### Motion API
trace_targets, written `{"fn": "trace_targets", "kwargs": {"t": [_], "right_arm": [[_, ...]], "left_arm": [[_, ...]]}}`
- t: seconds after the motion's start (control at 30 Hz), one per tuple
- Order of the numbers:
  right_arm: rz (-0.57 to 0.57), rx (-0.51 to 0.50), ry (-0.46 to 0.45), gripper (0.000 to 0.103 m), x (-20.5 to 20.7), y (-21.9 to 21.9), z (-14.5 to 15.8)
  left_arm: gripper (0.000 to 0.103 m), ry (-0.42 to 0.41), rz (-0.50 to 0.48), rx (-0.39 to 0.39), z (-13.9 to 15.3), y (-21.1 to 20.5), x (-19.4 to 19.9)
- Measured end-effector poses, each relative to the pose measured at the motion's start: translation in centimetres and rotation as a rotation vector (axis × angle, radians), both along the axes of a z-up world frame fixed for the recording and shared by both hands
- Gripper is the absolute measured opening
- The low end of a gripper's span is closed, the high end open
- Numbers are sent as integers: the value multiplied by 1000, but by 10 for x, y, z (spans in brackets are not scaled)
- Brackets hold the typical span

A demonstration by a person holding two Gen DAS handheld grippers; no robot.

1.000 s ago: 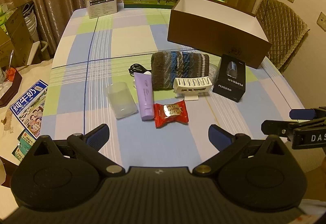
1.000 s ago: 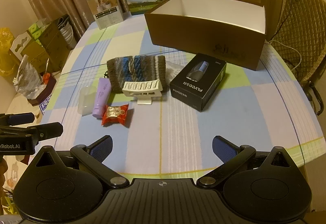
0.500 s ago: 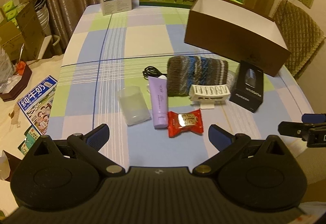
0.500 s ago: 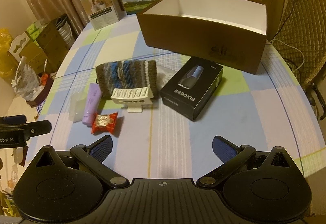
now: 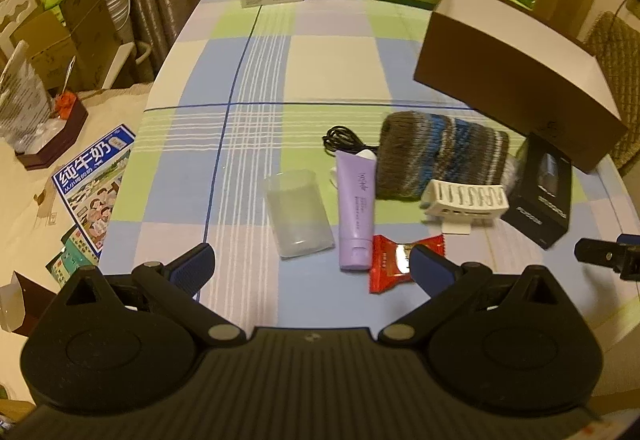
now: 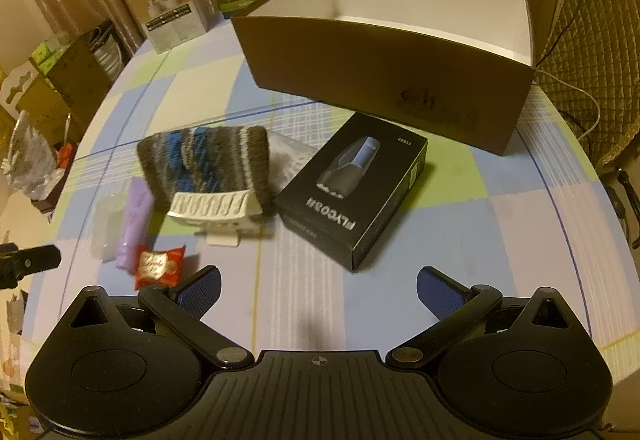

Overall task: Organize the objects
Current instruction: 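Move the right tool toward the black FLYCO box while the left tool approaches the clear cup, then close the right tool on the black box while the left tool grasps the clear plastic cup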

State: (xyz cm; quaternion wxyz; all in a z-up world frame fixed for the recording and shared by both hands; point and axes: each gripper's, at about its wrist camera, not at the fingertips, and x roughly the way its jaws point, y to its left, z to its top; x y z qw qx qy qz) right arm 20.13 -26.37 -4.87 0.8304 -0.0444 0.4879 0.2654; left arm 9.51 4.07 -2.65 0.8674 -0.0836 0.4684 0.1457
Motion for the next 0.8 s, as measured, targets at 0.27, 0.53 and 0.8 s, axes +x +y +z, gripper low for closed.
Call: {"fn": "trace_targets", "kwargs": {"t": [0.27,0.53,0.8], "right_arm": [[-34,-31,-2,101,31,16,-19],[-90,-56,4,101,54,32,-36],[-132,-91,8,101,75,47,-50]], "left_arm": [[102,37,49,2,-17,12,18],[102,68,88,3,-31,24,38],[102,103,114,6,-42,31,47]]}}
